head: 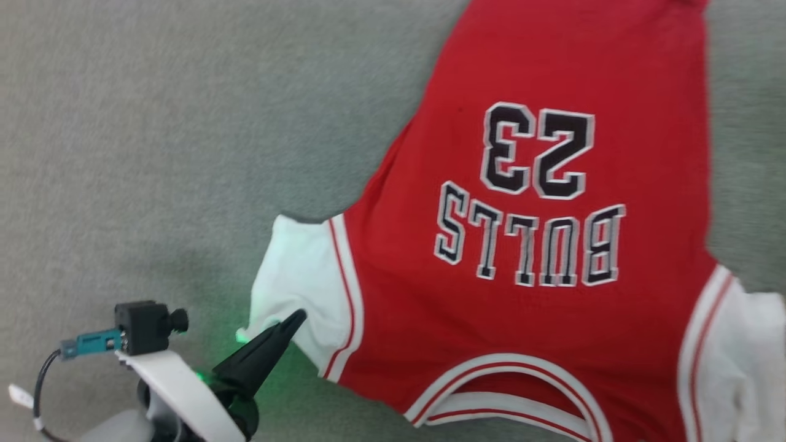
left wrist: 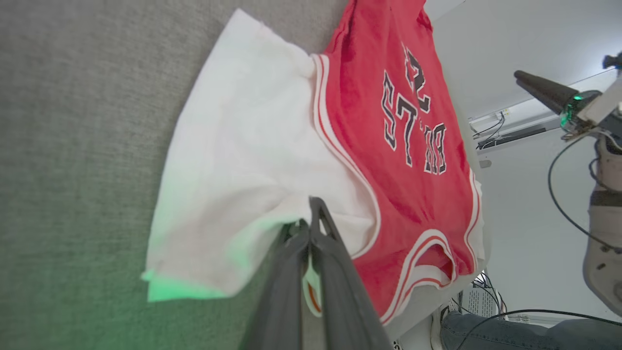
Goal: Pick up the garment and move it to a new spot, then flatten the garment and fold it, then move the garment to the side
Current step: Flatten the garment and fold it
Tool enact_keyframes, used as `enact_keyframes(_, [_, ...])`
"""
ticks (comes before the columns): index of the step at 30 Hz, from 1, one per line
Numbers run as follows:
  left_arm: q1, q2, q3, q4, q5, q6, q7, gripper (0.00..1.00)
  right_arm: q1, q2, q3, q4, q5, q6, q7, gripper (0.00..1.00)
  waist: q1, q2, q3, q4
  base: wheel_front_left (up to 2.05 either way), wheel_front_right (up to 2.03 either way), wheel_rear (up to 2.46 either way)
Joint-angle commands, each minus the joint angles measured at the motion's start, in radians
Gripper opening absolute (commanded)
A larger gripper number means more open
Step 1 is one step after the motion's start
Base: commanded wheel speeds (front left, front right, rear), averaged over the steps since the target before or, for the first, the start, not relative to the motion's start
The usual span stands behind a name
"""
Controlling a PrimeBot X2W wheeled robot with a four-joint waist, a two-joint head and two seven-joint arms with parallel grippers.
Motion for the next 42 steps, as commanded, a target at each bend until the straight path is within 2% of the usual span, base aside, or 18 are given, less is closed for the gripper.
enact_keyframes(1, [-0.021, -0.011, 0.002, -0.009, 0.021, -0.003, 0.005, 0.00, -0.061, 0.002, 0.021, 0.046, -0.023, -0.001, 0.009, 1.00, 0.0000, 0.0000, 0.051, 0.051, 0.00, 0.00, 0.00])
enact_keyframes(6, [-0.059, -0.033, -0.006, -0.027, 0.056, -0.011, 0.012, 0.00, -0.285, -0.017, 0.135, 0.232, -0.100, -0.001, 0.084, 1.00, 0.0000, 0.0000, 0.116, 0.114, 0.00, 0.00, 0.00])
enact_keyframes(10, [-0.082, -0.057, -0.014, -0.027, 0.079, -0.019, 0.015, 0.00, -0.415, -0.032, 0.186, 0.351, -0.139, -0.001, 0.132, 1.00, 0.0000, 0.0000, 0.159, 0.156, 0.00, 0.00, 0.00])
enact_keyframes(14, [-0.099, -0.080, -0.018, -0.012, 0.086, -0.026, 0.011, 0.00, -0.495, -0.036, 0.218, 0.444, -0.173, -0.001, 0.183, 1.00, 0.0000, 0.0000, 0.185, 0.181, 0.00, 0.00, 0.00])
enact_keyframes(19, [-0.119, -0.097, -0.025, 0.006, 0.089, -0.032, 0.013, 0.00, -0.520, -0.028, 0.278, 0.521, -0.168, -0.001, 0.250, 1.00, 0.0000, 0.0000, 0.198, 0.189, 0.00, 0.00, 0.00])
enact_keyframes(20, [-0.124, -0.100, -0.025, 0.011, 0.091, -0.032, 0.013, 0.00, -0.524, -0.026, 0.284, 0.527, -0.167, -0.001, 0.245, 0.55, 0.0000, 0.0000, 0.197, 0.187, 0.00, 0.00, 0.00])
enact_keyframes(21, [-0.129, -0.104, -0.024, 0.017, 0.090, -0.033, 0.010, 0.00, -0.527, -0.026, 0.291, 0.535, -0.163, -0.001, 0.236, 0.36, 0.0000, 0.0000, 0.194, 0.184, 0.00, 0.00, 0.00])
enact_keyframes(22, [-0.131, -0.106, -0.023, 0.022, 0.087, -0.032, 0.009, 0.00, -0.529, -0.029, 0.297, 0.543, -0.157, -0.001, 0.230, 0.00, 0.0000, 0.0000, 0.189, 0.181, 0.00, 0.00, 0.00])
enact_keyframes(26, [-0.129, -0.109, -0.003, 0.053, 0.078, -0.034, -0.008, 0.00, -0.511, -0.041, 0.301, 0.542, -0.127, -0.001, 0.174, 0.00, 0.0000, 0.0000, 0.144, 0.155, 0.00, 0.00, 0.00])
enact_keyframes(30, [-0.104, -0.108, 0.011, 0.090, 0.065, -0.035, -0.023, 0.00, -0.439, -0.080, 0.304, 0.478, -0.058, -0.001, 0.123, 0.00, 0.0000, 0.0000, 0.076, 0.121, 0.00, 0.00, 0.00])
enact_keyframes(37, [-0.045, -0.083, 0.027, 0.105, 0.042, -0.036, -0.033, 0.00, -0.106, -0.198, 0.272, 0.252, 0.104, -0.001, 0.175, 0.00, 0.0000, 0.0000, -0.021, 0.045, 0.00, 0.00, 0.00])
enact_keyframes(42, [-0.017, -0.067, 0.042, 0.105, 0.035, -0.028, -0.038, 0.00, 0.131, -0.228, 0.207, 0.105, 0.168, -0.001, 0.229, 0.00, 0.0000, 0.0000, -0.058, 0.006, 0.00, 0.00, 0.00])
